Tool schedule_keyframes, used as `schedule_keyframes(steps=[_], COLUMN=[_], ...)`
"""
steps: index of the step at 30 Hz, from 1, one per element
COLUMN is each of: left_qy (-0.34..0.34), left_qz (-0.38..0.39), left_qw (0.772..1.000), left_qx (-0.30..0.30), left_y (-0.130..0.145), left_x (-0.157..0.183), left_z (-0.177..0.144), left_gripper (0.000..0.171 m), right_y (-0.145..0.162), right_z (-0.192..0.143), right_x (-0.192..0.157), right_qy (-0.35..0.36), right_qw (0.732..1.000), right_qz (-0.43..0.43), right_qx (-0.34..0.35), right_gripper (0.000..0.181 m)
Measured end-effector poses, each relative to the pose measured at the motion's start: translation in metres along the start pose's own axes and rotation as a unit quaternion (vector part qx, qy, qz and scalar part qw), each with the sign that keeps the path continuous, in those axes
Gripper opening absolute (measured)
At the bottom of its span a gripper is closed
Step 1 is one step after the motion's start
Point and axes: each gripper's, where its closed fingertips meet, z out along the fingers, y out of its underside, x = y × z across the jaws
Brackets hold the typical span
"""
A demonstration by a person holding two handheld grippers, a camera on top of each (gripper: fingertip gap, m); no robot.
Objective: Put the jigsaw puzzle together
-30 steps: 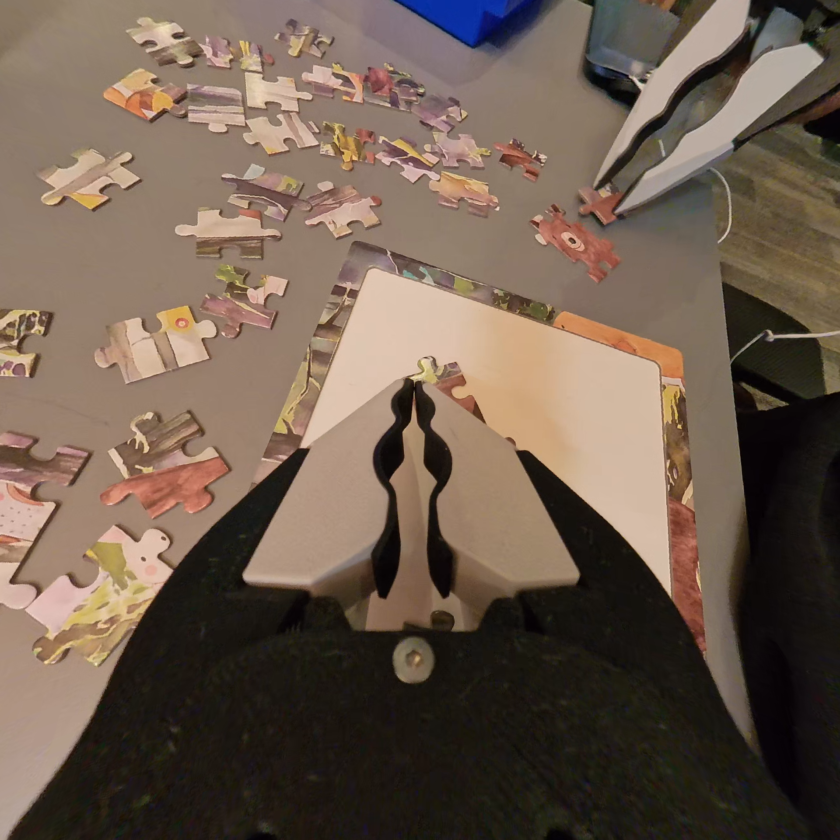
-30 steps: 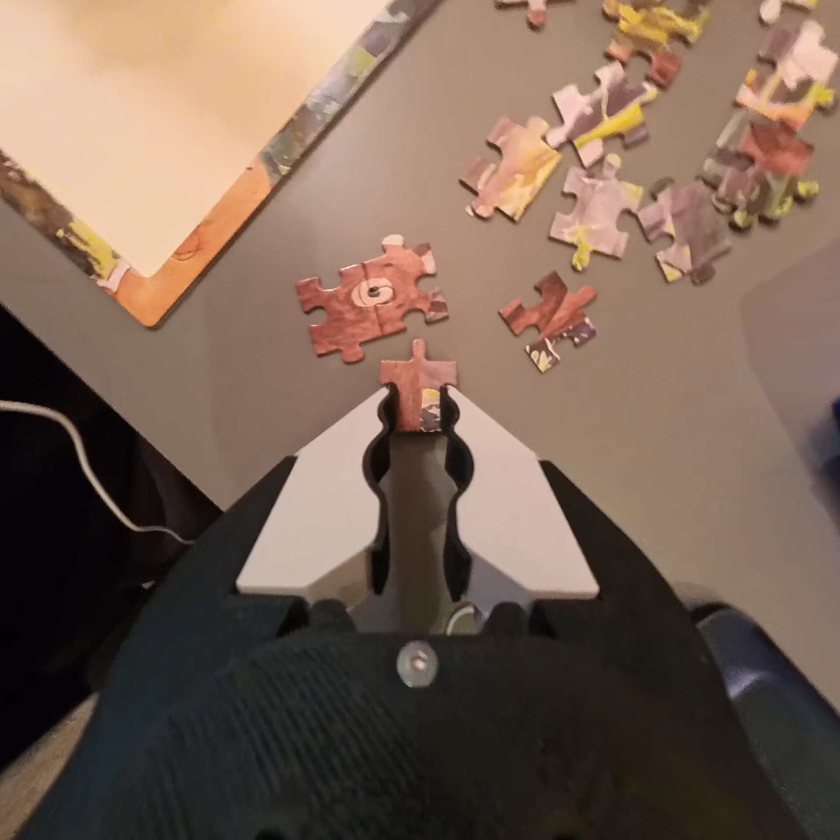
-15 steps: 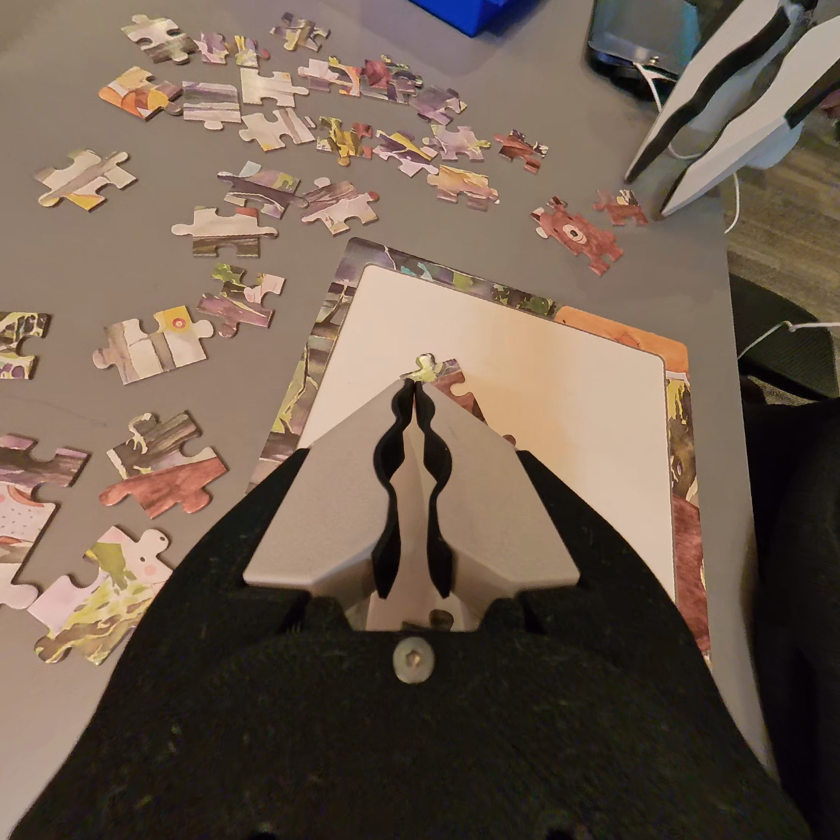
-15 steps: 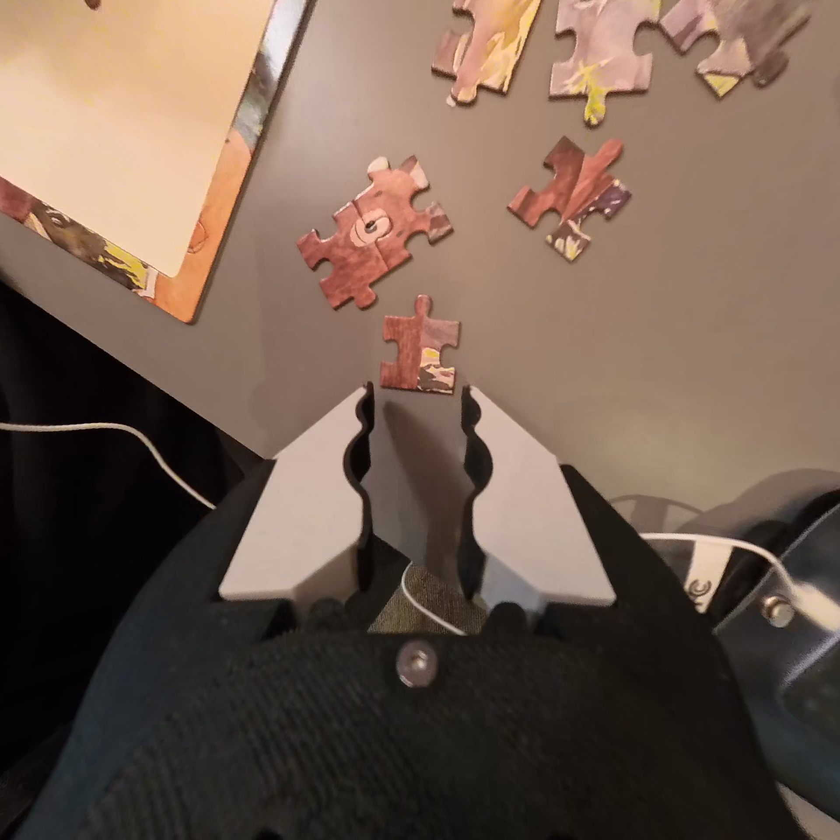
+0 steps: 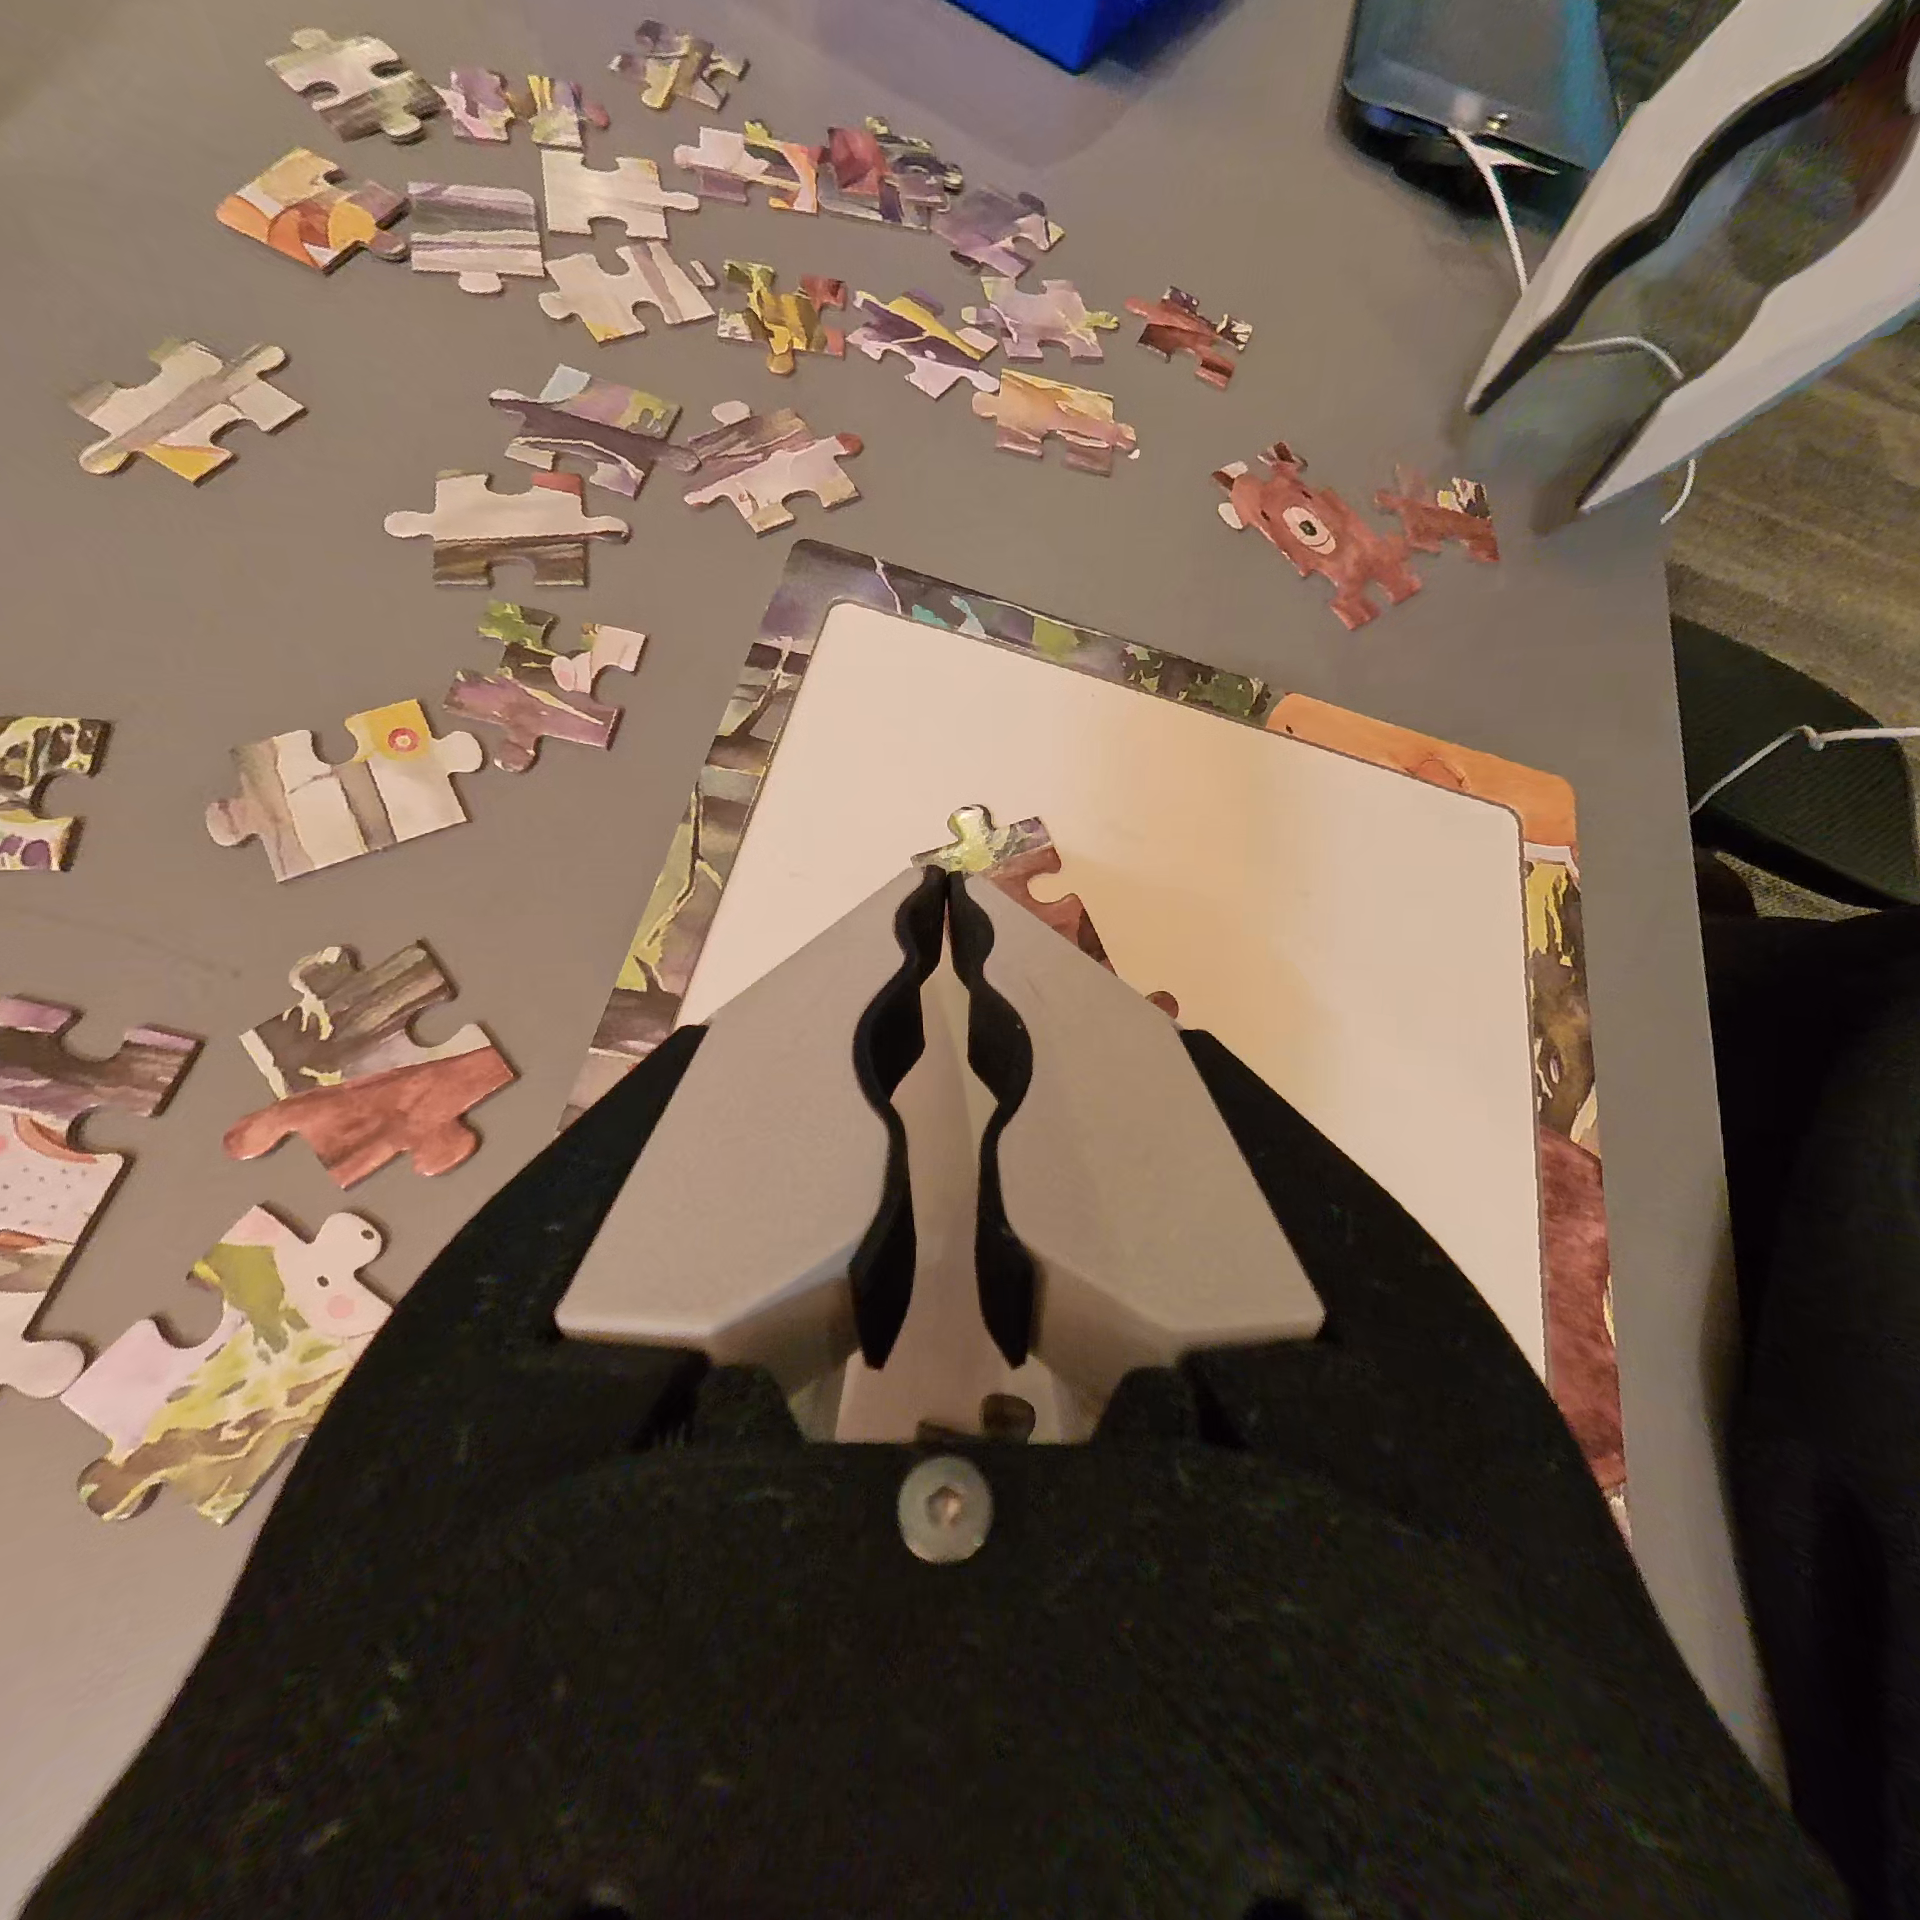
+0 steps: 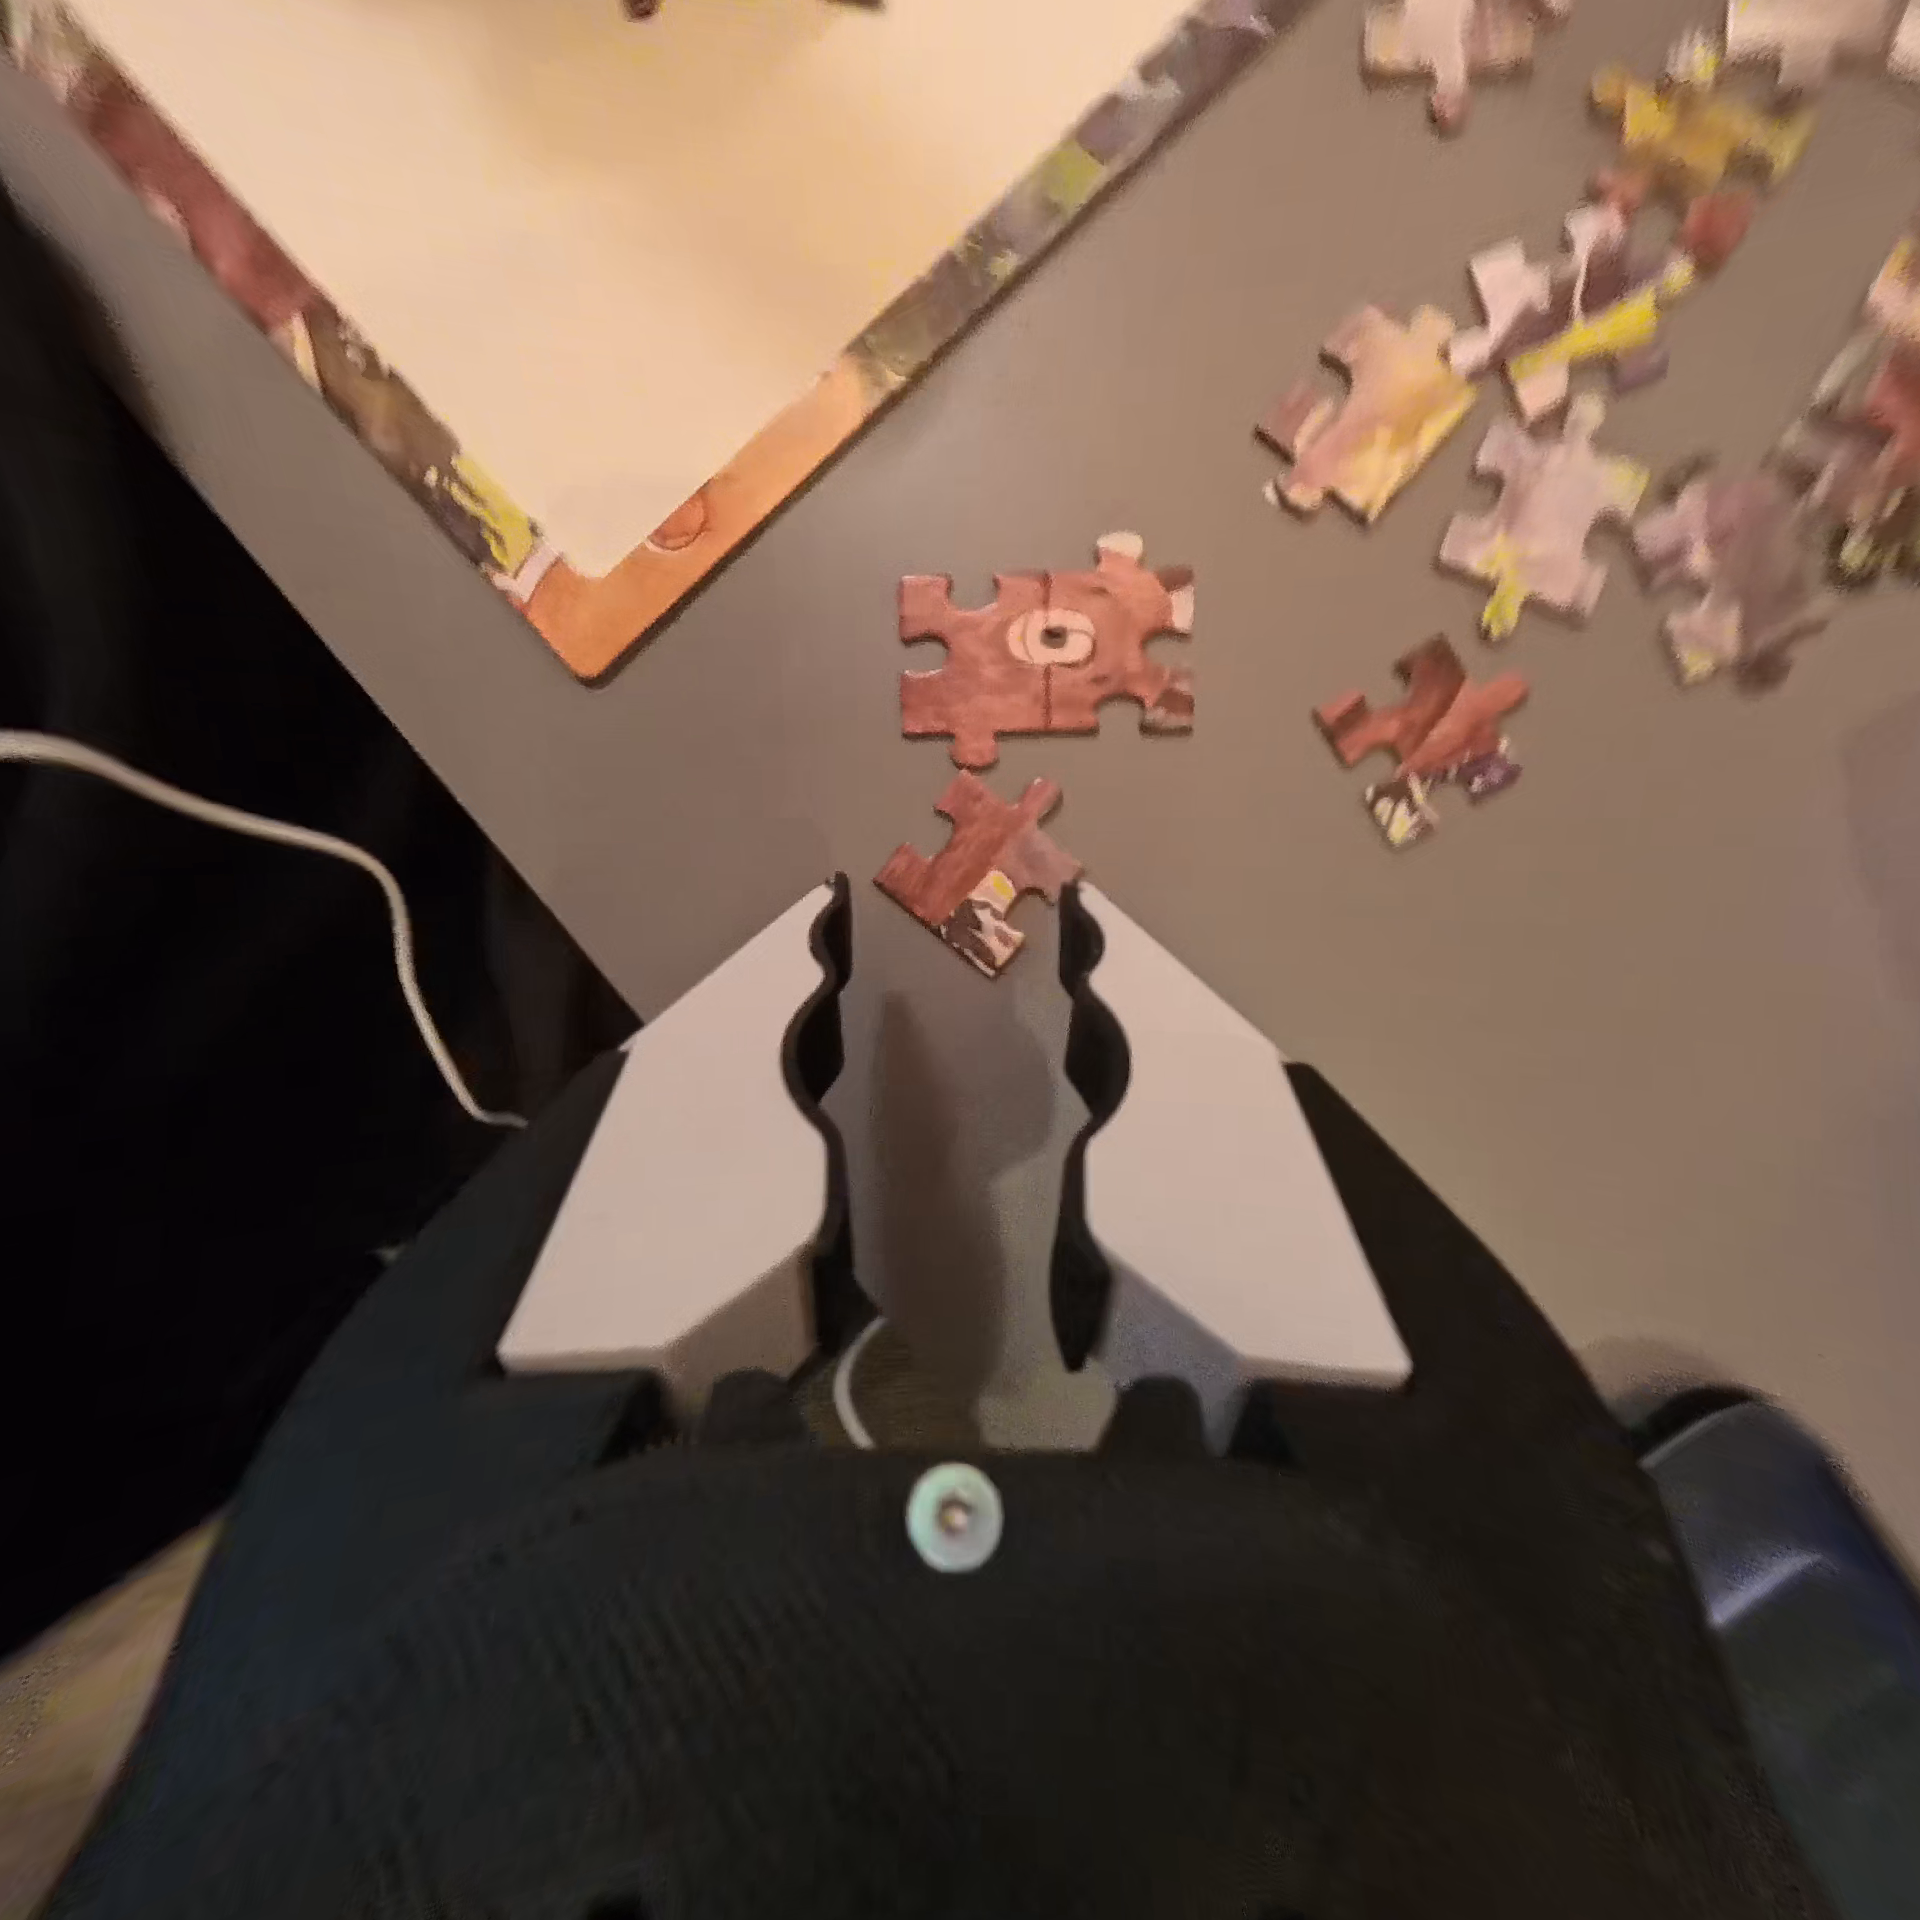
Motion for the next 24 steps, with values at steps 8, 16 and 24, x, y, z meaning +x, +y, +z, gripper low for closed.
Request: schedule_keyframes(steps=[8,16,24], left_qy=[-0.002,0.002,0.006], left_qz=[0.003,-0.005,-0.007], left_qw=[1.000,1.000,1.000], left_qx=[-0.001,0.000,0.000], left_y=[0.000,0.000,0.000], left_x=[0.000,-0.001,0.000], left_z=[0.000,0.000,0.000], left_gripper=[0.000,0.000,0.000], right_y=[0.005,0.004,0.003], right_z=[0.013,0.021,0.021], right_x=[0.010,0.000,0.002], right_qy=[-0.005,-0.062,-0.034], right_qw=[0.987,0.985,0.994], right_qz=[-0.158,-0.155,-0.099], right_qx=[-0.031,-0.040,-0.025], right_gripper=[0.052,0.033,0.032])
